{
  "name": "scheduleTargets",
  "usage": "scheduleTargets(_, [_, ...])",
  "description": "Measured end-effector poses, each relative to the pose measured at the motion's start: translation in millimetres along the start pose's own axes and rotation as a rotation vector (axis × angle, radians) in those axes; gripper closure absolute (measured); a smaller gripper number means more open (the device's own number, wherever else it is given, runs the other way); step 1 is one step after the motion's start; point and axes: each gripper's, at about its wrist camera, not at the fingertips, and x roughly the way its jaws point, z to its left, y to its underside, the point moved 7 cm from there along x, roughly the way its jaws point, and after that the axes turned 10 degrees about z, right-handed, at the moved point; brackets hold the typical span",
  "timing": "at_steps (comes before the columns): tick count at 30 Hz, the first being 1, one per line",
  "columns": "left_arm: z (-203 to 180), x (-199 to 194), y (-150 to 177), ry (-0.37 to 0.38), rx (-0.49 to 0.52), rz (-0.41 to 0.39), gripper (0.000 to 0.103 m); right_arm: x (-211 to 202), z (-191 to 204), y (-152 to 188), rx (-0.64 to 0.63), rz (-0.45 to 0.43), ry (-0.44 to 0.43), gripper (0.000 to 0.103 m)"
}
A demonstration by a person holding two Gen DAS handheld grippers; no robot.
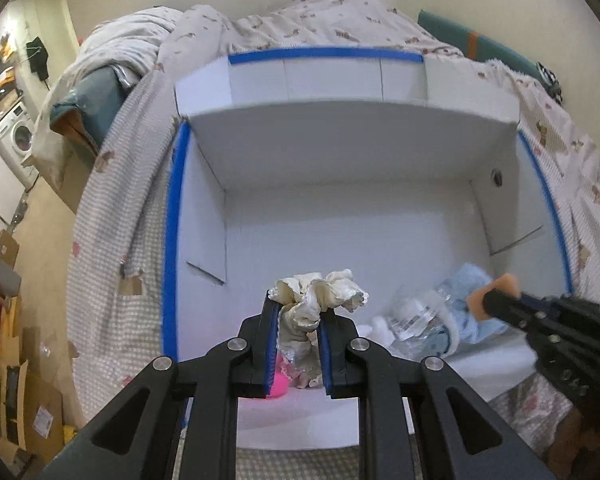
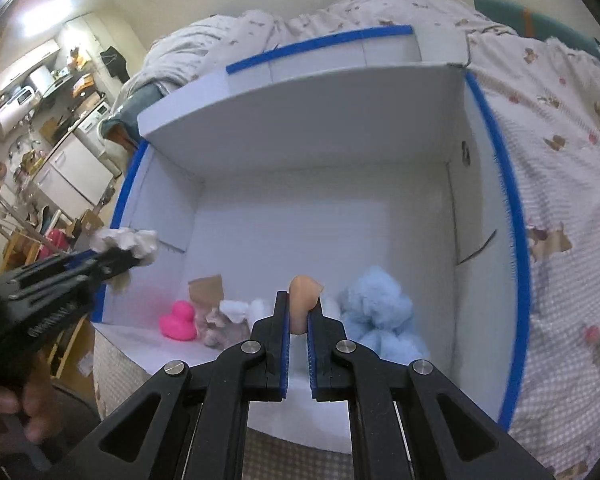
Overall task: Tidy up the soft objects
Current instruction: 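Carry the scrunchie and foam cylinder over the box with both tools, then open both tools to drop the scrunchie and cylinder into the box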
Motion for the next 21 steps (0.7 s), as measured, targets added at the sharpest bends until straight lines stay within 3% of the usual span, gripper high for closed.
scheduleTargets(9, [-10,25,5,-0.012,0.015,0.038,0.085,21,1,-4,-0.006,0.036,0.027,0.094])
scheduleTargets(14, [-16,27,9,0.017,0.010,0.062,0.068,28,6,-7,-0.012,0.042,0.031,0.094])
scheduleTargets(16, [-17,27,10,0.009,0.004,0.067,0.053,27,4,-5,-0.010,0.040,0.037,0.094])
scheduleTargets(21, [-16,21,12,-0.011,0.007,0.046,0.046,27,-2,-6,0.007,0.037,0.051,0.094])
